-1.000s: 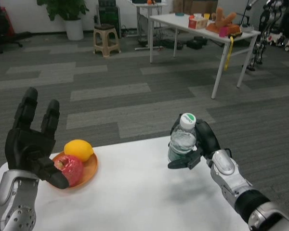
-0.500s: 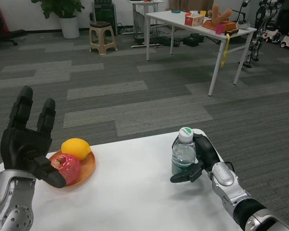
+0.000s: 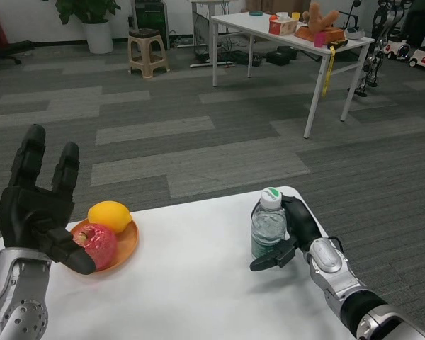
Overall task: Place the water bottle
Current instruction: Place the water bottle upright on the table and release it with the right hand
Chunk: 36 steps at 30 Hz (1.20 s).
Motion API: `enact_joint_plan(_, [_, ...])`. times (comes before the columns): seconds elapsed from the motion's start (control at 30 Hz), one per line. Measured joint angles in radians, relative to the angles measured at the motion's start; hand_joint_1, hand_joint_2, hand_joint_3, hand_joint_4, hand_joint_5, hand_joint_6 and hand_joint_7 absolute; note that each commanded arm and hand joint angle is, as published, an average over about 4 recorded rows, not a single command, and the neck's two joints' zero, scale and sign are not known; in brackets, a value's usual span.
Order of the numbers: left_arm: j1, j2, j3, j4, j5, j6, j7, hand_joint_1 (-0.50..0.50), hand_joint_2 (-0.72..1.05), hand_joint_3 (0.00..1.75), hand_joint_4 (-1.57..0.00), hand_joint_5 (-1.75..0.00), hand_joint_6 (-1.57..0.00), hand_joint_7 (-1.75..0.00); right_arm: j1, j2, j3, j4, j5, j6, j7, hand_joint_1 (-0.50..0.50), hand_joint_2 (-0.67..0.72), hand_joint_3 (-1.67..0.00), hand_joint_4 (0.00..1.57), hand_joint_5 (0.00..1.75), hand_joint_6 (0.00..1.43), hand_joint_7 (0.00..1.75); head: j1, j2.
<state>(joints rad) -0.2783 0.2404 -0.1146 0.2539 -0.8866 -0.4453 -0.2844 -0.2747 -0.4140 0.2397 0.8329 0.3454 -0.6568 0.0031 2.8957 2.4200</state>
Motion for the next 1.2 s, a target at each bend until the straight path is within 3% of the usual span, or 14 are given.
enact_joint_plan(0.23, [0.0,0.0,0.0,0.0,0.0,0.0,0.0,-0.49,-0.72,0.09,0.0,0.0,0.0,0.0,0.02,0.005,-0.012,-0.002,0.02,-0.007,0.004,0.4,-0.07,-0.4,1.48,1.65,0.79,1.68,0.003,0.003])
enact_joint_plan(0.37, [0.0,0.0,0.0,0.0,0.0,0.0,0.0,-0.5,-0.72,0.04,0.0,0.0,0.0,0.0,0.03,0.006,-0.021,-0.006,0.026,-0.007,0.012,0.3,0.11,-0.26,1.26,1.65,0.6,1.57,0.005,0.003])
enact_joint_plan(0.47, [0.0,0.0,0.0,0.0,0.0,0.0,0.0,-0.5,-0.72,0.07,0.0,0.0,0.0,0.0,0.032,0.007,-0.023,-0.006,0.026,-0.007,0.014,0.16,0.22,-0.24,1.13,1.65,0.52,1.48,0.005,0.003])
enact_joint_plan(0.57, [0.0,0.0,0.0,0.0,0.0,0.0,0.0,-0.5,-0.72,0.07,0.0,0.0,0.0,0.0,0.033,0.008,-0.023,-0.006,0.026,-0.007,0.016,-0.08,0.34,-0.16,1.05,1.6,0.44,1.36,0.005,0.003])
enact_joint_plan(0.67, [0.0,0.0,0.0,0.0,0.0,0.0,0.0,-0.5,-0.72,0.09,0.0,0.0,0.0,0.0,0.034,0.008,-0.023,-0.007,0.026,-0.007,0.021,-0.29,0.47,-0.08,0.93,1.53,0.3,1.08,0.005,0.001])
enact_joint_plan(0.77, [0.0,0.0,0.0,0.0,0.0,0.0,0.0,-0.5,-0.7,0.09,0.0,0.0,0.0,0.0,0.037,0.008,-0.023,-0.007,0.026,-0.007,0.024,-0.34,0.6,-0.06,0.81,1.36,0.2,0.86,0.006,0.0])
enact_joint_plan(0.87, [0.0,0.0,0.0,0.0,0.0,0.0,0.0,-0.5,-0.7,0.07,0.0,0.0,0.0,0.0,0.039,0.008,-0.024,-0.007,0.026,-0.006,0.031,-0.4,0.69,0.0,0.65,1.16,0.08,0.77,0.006,0.0])
enact_joint_plan(0.97, [0.0,0.0,0.0,0.0,0.0,0.0,0.0,-0.5,-0.72,0.07,0.0,0.0,0.0,0.0,0.041,0.008,-0.026,-0.007,0.026,-0.005,0.041,-0.42,0.72,0.0,0.48,0.87,0.02,0.77,0.006,0.0])
enact_joint_plan(1.1, [0.0,0.0,0.0,0.0,0.0,0.0,0.0,-0.49,-0.68,0.09,0.0,0.0,0.0,0.0,0.042,0.008,-0.035,-0.009,0.026,0.001,0.054,-0.42,0.72,0.0,0.11,0.17,0.0,0.7,0.007,-0.002])
enact_joint_plan(1.2, [0.0,0.0,0.0,0.0,0.0,0.0,0.0,-0.5,-0.68,0.09,0.0,0.0,0.0,0.0,0.042,0.008,-0.046,-0.016,0.026,0.009,0.067,-0.41,0.72,0.0,0.0,0.0,0.0,0.58,0.007,-0.002])
